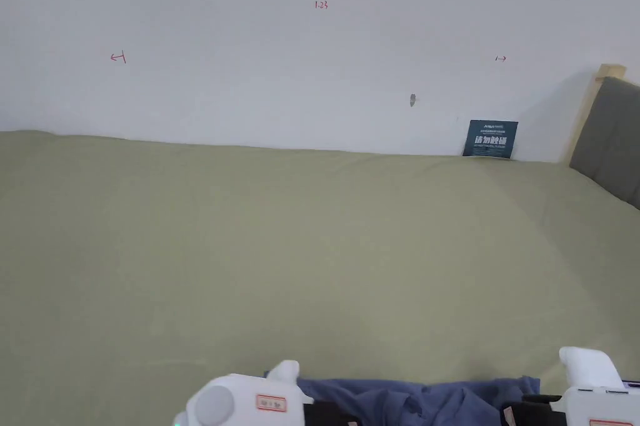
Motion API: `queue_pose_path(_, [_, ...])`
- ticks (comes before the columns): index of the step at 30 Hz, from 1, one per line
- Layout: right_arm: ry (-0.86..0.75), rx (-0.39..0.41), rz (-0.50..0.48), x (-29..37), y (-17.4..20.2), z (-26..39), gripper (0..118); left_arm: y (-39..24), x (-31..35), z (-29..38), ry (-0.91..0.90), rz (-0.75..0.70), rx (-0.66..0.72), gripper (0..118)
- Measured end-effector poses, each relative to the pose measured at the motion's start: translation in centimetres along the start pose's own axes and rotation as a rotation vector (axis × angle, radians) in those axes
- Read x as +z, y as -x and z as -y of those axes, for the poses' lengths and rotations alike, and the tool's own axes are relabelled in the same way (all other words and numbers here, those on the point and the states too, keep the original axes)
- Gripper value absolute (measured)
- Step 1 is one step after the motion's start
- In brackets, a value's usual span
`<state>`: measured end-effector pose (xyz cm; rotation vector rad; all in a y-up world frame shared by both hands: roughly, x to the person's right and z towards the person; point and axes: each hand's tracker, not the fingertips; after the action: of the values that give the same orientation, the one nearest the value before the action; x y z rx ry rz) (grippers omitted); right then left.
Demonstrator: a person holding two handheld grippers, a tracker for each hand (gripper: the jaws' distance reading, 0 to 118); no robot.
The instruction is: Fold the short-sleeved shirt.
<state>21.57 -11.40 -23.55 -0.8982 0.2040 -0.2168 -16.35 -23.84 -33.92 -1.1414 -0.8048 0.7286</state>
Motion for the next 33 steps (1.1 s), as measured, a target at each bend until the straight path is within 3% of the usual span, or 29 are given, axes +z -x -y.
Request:
queue_pose_path(5, [0.019,0.021,0.008,-1.5,0.8,-0.6,0,3.0,8.8,-1.6,-0.064,-0.066,-0.029,1])
queue_pose_path(10, [0.035,0.012,-0.005,-2.5,1.5,-0.4,0,6.8,12.5,-1.9,-0.091,-0.071,0.022,1])
queue_pose_path(11, [0.04,0.018,-0.001,-2.5,1.7,-0.3,0,7.1,12.5,-1.8,-0.09,-0.075,0.011,10])
queue_pose_path(12, [0.045,0.024,0.0,-2.5,1.7,-0.2,0,7.2,12.2,-1.7,-0.083,-0.074,-0.013,40])
queue_pose_path(13, [0.05,0.028,0.001,-2.5,1.8,-0.1,0,7.4,11.4,-1.5,-0.068,-0.083,-0.022,84])
queue_pose_path(14, [0.054,0.029,0.002,-2.5,1.8,-0.1,0,7.7,11.4,-1.1,-0.074,-0.067,-0.019,118])
queue_pose_path(17, [0.052,0.021,0.004,-2.5,1.6,0.0,0,8.6,7.9,-1.3,-0.021,0.103,0.097,118])
queue_pose_path(19, [0.053,0.016,0.009,-2.5,1.5,0.1,0,8.5,6.0,-1.3,-0.03,0.199,0.1,118])
queue_pose_path(21, [0.051,0.006,0.013,-2.3,1.2,0.3,0,7.5,4.2,-0.9,-0.024,0.203,0.104,114])
queue_pose_path(22, [0.053,0.002,0.014,-2.3,1.1,0.3,0,7.4,3.8,-1.1,-0.026,0.194,0.117,105])
queue_pose_path(23, [0.054,0.001,0.016,-2.2,0.9,0.4,0,7.4,3.4,-1.1,-0.027,0.161,0.146,75])
queue_pose_path(24, [0.055,0.001,0.018,-2.1,0.9,0.5,0,6.8,3.1,-0.6,-0.025,0.088,0.161,22])
queue_pose_path(25, [0.057,0.003,0.02,-2.0,0.8,0.6,0,6.8,3.0,-0.2,-0.024,0.002,0.157,13])
queue_pose_path(28, [0.059,0.004,0.029,-1.8,0.6,0.7,0,7.5,4.4,0.3,-0.068,0.105,0.189,13])
queue_pose_path(33, [0.055,0.006,0.034,-1.9,1.0,0.3,0,6.6,9.9,-0.6,-0.106,0.01,0.145,13])
